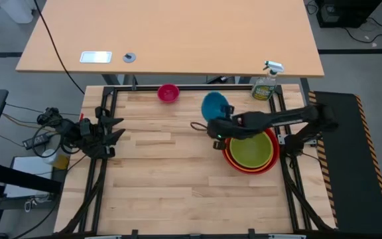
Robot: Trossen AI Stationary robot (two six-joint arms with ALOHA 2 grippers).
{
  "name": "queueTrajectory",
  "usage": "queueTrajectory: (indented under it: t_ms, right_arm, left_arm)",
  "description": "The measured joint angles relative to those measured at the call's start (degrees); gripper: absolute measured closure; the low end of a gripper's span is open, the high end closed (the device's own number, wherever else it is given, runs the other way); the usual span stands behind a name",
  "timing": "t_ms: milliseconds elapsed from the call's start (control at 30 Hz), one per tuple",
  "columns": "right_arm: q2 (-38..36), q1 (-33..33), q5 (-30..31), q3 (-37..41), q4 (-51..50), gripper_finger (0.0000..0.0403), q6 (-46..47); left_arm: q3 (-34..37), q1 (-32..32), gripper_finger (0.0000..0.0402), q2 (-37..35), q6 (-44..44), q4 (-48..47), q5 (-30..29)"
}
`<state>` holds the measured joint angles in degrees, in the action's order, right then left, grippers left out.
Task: Nest bowls inside each other
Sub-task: Stack the blue bowl on the green bowl
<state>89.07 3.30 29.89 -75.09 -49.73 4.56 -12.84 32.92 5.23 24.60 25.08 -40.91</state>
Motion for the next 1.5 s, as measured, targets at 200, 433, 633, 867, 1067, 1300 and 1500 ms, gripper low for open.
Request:
queueTrajectory:
  t_ms: [200, 433, 633, 867, 1067, 1300, 1500]
  right_arm:
    - [-5.2, 7.9, 4.8, 0.0, -10.6, 0.0373, 13.1]
    - [-7.8, 16.8, 2.7, 0.0, -23.4, 0.0373, 30.4]
    - [-8.0, 21.4, -7.4, 0.2, -28.9, 0.0372, 41.1]
    - [-5.6, 22.8, -15.4, 6.2, -27.2, 0.0372, 46.2]
    - [-2.7, 22.3, -21.1, 11.7, -22.1, 0.0371, 46.7]
    - [0.0, 20.9, -21.4, 12.2, -20.5, 0.0333, 45.2]
    - [-0.6, 17.8, -27.4, 9.4, -23.9, 0.0252, 44.9]
  left_arm:
    - [0.0, 0.0, 0.0212, 0.0, -0.5, 0.0, 0.0]
    - [0.0, 0.0, 0.0212, 0.0, -0.5, 0.0, 0.0]
    - [0.0, 0.0, 0.0212, 0.0, -0.5, 0.0, 0.0]
    - [0.0, 0.0, 0.0212, 0.0, -0.7, -0.1, 0.0]
    - [0.0, 0.0, 0.0212, 0.0, -1.1, -0.1, 0.0]
    - [0.0, 0.0, 0.0212, 0.0, -1.2, -0.1, 0.0]
    - [0.0, 0.0, 0.0212, 0.0, -1.2, -0.1, 0.0]
